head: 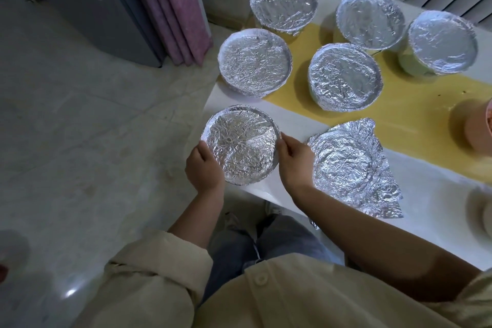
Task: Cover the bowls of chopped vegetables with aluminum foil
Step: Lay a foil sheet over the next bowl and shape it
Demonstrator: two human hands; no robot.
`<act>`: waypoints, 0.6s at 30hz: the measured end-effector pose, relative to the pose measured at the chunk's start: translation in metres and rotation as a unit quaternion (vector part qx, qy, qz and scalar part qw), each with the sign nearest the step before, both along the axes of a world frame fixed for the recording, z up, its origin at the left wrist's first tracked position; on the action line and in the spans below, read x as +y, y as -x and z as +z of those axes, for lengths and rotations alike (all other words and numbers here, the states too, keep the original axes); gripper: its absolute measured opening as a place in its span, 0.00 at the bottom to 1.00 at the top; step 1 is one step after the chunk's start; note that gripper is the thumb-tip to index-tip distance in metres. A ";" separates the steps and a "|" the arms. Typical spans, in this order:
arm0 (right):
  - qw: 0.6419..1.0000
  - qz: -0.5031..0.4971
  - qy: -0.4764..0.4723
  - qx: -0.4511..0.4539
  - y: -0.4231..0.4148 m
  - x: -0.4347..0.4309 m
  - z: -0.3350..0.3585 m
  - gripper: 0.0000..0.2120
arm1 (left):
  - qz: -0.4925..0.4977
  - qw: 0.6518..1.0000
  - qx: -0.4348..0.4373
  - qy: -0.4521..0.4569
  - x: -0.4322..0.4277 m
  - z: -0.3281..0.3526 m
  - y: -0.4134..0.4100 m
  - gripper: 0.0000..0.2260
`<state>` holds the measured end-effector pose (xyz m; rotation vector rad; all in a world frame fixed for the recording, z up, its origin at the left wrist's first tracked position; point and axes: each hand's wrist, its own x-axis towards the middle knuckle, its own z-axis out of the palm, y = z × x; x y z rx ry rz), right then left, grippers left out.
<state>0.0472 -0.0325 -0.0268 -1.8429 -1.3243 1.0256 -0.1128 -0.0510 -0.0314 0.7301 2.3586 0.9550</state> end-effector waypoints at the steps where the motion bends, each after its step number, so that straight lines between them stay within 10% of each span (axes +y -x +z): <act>1: 1.000 0.005 -0.007 -0.015 0.001 0.001 0.000 0.16 | -0.004 1.000 0.012 0.014 0.000 0.002 -0.001 0.21; 18: 0.992 -0.006 0.125 0.036 -0.007 -0.001 -0.005 0.15 | -0.029 0.994 0.074 0.069 -0.022 0.014 -0.002 0.22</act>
